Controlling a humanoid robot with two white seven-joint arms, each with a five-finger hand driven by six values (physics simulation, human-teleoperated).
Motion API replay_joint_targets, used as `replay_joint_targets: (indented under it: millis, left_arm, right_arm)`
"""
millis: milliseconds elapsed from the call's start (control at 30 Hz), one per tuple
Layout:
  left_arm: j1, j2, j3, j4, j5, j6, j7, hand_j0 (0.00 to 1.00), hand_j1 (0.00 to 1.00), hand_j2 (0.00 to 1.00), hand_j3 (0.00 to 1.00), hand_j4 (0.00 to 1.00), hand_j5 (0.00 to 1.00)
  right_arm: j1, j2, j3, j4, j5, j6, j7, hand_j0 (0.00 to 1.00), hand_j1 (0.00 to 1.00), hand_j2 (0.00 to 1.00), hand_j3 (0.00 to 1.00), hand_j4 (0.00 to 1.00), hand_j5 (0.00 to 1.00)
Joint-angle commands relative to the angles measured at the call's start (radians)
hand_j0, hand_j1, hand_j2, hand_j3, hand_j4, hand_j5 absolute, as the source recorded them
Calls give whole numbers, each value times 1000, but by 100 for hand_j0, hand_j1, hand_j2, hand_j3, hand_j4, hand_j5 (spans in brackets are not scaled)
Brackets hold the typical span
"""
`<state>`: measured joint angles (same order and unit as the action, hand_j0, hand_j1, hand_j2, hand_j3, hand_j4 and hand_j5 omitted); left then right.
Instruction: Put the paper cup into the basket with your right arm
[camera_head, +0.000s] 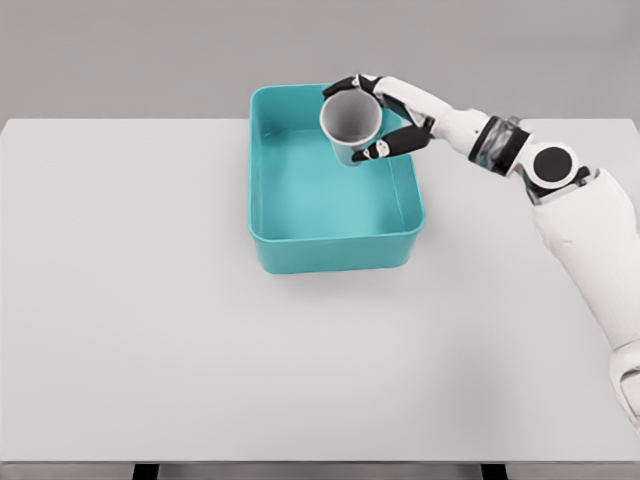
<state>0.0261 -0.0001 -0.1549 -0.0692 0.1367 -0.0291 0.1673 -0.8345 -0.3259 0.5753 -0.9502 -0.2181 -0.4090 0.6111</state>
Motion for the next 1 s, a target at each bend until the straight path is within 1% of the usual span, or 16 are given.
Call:
replay_joint_targets:
  millis: [0, 67, 100, 133, 167, 267, 300, 333, 433, 467, 500, 633, 700, 833, 900, 967]
  left_arm:
    - [0, 0, 0, 0, 0, 0, 0, 100, 100, 100, 100, 100, 100]
    - [0, 0, 0, -1, 0, 0, 0, 100, 100, 100, 100, 100, 100]
    - [0, 0, 0, 0, 0, 0, 0, 100, 100, 100, 100, 100, 100]
    - [0, 0, 0, 0, 0, 0, 0, 100, 100, 100, 100, 100, 100]
    - [0, 0, 0, 0, 0, 0, 0, 100, 100, 100, 100, 100, 100]
    - [0, 0, 0, 0, 0, 0, 0, 100, 100, 100, 100, 100, 100]
    - [0, 0, 0, 0, 0, 0, 0, 100, 100, 100, 100, 100, 100]
    - [0, 0, 0, 0, 0, 0, 0, 100, 100, 100, 100, 100, 100]
    - [0, 0, 0, 0, 0, 0, 0, 100, 100, 100, 100, 100, 100]
    - [0, 0, 0, 0, 0, 0, 0, 100, 100, 100, 100, 100, 100]
    - [0, 0, 0, 0, 0, 0, 0, 100, 100, 100, 100, 100, 100]
    - [0, 0, 0, 0, 0, 0, 0, 100, 100, 100, 100, 100, 100]
    - [0, 0, 0, 0, 0, 0, 0, 100, 100, 100, 100, 100, 100]
    - [0, 0, 0, 0, 0, 0, 0, 100, 100, 100, 100, 100, 100]
    - [0, 0, 0, 0, 0, 0, 0, 100, 100, 100, 100, 100, 100]
    - [0, 0, 0, 0, 0, 0, 0, 100, 100, 100, 100, 100, 100]
  right_arm:
    - [0, 10, 0, 11, 19, 3, 0, 76, 76, 76, 76, 76, 76]
    - [0, 15, 3, 21, 34, 3, 0, 76, 76, 76, 76, 76, 76]
    - [-2, 16, 3, 19, 68, 6, 0, 76, 76, 76, 76, 76, 76]
    - [-2, 21, 3, 14, 94, 47, 0, 76, 76, 76, 76, 76, 76]
    - [-3, 24, 5, 13, 123, 58, 0, 76, 76, 76, 76, 76, 76]
    - [-12, 31, 5, 14, 164, 62, 0, 76, 76, 76, 76, 76, 76]
    - [-17, 31, 5, 14, 184, 73, 0, 76, 76, 76, 76, 76, 76]
    - [-21, 33, 5, 7, 213, 102, 0, 76, 76, 76, 76, 76, 76]
    - [-29, 42, 5, 5, 253, 111, 0, 76, 76, 76, 76, 76, 76]
    - [-31, 42, 5, 5, 282, 114, 0, 76, 76, 76, 76, 76, 76]
    - [-35, 45, 6, 2, 302, 144, 0, 76, 76, 76, 76, 76, 76]
    - [-48, 67, 8, -12, 396, 177, 0, 76, 76, 76, 76, 76, 76]
    - [-49, 73, 8, -35, 434, 180, 0, 76, 76, 76, 76, 76, 76]
    - [-57, 77, 11, -108, 516, 243, 0, 76, 76, 76, 76, 76, 76]
    - [-69, 82, 55, -113, 552, 251, 0, 76, 76, 76, 76, 76, 76]
    - [-74, 94, 89, -124, 621, 297, 0, 76, 76, 76, 76, 76, 76]
